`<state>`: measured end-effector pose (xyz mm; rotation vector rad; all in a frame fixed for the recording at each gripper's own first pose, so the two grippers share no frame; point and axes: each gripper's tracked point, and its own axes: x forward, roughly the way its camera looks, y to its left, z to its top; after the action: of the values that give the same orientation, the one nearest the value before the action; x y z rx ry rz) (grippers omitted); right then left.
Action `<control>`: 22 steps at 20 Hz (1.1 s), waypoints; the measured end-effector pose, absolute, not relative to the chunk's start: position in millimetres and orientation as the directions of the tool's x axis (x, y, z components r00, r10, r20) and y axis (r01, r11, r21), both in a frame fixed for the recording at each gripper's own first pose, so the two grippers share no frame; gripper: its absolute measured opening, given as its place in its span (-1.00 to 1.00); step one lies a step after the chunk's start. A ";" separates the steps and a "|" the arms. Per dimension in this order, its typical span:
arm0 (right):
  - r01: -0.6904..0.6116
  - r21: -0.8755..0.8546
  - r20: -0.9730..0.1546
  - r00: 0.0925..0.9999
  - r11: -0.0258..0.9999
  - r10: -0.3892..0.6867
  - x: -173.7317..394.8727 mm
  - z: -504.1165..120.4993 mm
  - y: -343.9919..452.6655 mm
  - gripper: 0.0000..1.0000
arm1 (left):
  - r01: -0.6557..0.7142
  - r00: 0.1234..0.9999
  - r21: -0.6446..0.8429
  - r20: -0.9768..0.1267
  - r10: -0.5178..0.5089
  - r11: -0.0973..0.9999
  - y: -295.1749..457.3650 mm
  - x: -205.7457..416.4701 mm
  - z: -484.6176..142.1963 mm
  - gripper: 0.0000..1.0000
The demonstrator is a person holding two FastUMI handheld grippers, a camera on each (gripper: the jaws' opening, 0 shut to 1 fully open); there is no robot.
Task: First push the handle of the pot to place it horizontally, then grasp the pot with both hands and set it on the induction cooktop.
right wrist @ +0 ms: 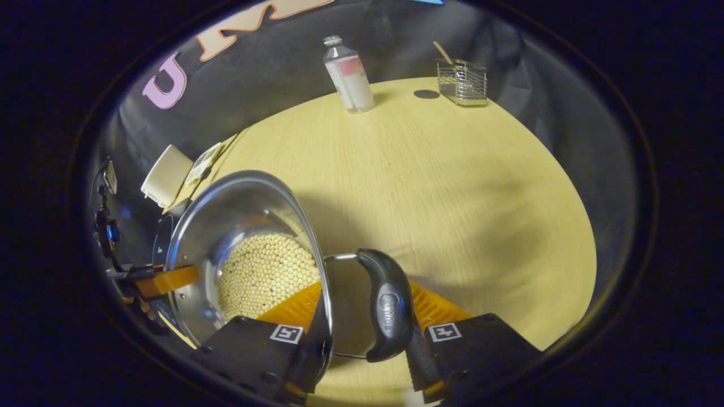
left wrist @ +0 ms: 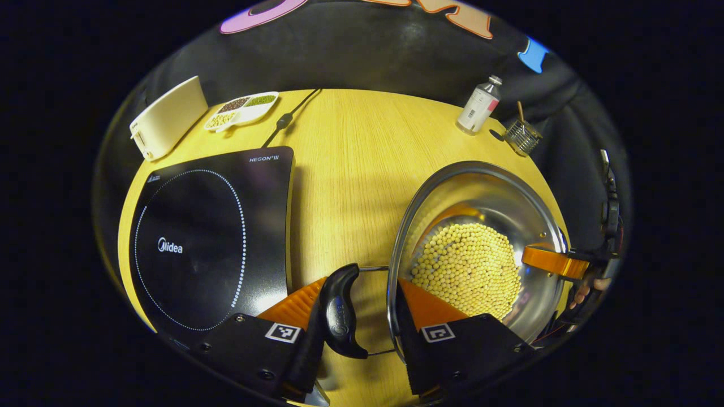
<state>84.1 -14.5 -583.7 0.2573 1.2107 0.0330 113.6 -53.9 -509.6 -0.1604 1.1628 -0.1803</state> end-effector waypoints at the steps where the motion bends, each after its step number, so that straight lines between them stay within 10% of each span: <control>1: 0.113 0.213 -0.919 0.360 0.971 0.160 83.7 -581.4 -15.6 0.14 | 0.048 0.382 -0.236 -0.894 -0.237 0.970 -54.6 112.5 -508.5 0.20; 22: 0.048 0.350 -0.857 0.419 0.936 0.299 81.8 -502.0 99.0 0.15 | -0.029 0.483 -0.213 -0.858 -0.173 0.977 58.7 83.3 -415.9 0.15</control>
<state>81.8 99.0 -502.0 0.3456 1.1339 0.1614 83.3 58.7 -415.9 -0.2094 1.0648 -0.0882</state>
